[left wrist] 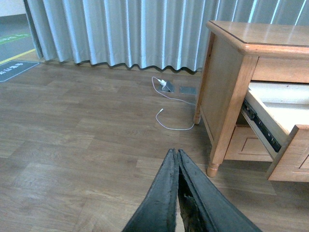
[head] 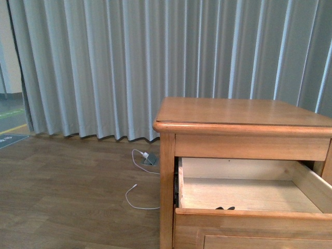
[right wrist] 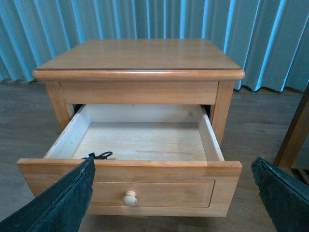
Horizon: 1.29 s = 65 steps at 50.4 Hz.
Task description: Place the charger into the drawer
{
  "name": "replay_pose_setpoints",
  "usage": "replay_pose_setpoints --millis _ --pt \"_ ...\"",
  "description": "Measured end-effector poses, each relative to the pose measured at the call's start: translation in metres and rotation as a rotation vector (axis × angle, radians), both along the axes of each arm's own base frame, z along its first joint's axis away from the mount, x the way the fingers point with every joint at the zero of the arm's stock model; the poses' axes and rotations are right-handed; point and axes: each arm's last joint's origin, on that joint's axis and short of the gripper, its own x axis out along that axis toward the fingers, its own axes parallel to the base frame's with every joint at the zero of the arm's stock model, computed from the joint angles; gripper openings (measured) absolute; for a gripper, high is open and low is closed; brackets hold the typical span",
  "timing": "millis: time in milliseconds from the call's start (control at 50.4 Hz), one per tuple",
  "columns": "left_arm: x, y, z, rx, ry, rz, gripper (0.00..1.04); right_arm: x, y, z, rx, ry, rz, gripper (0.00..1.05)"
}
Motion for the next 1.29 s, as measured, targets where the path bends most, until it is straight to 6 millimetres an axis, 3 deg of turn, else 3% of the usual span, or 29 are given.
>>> replay_pose_setpoints --millis 119,218,496,854,1291 --pt "0.000 0.000 0.000 0.000 0.000 0.000 0.28 0.000 0.000 -0.001 -0.006 0.009 -0.012 0.97" --pt "0.000 0.000 0.000 0.000 0.000 0.000 0.49 0.002 0.002 -0.006 -0.033 0.182 -0.067 0.97" --pt "0.000 0.000 0.000 0.000 0.000 0.000 0.99 0.033 0.010 -0.023 -0.031 0.467 0.008 0.97" --pt "0.000 0.000 0.000 0.002 0.000 0.000 0.99 0.106 0.035 -0.039 -0.027 0.634 0.051 0.97" --pt "0.000 0.000 0.000 0.002 0.000 0.000 0.99 0.164 0.063 -0.064 0.015 0.670 -0.079 0.97"
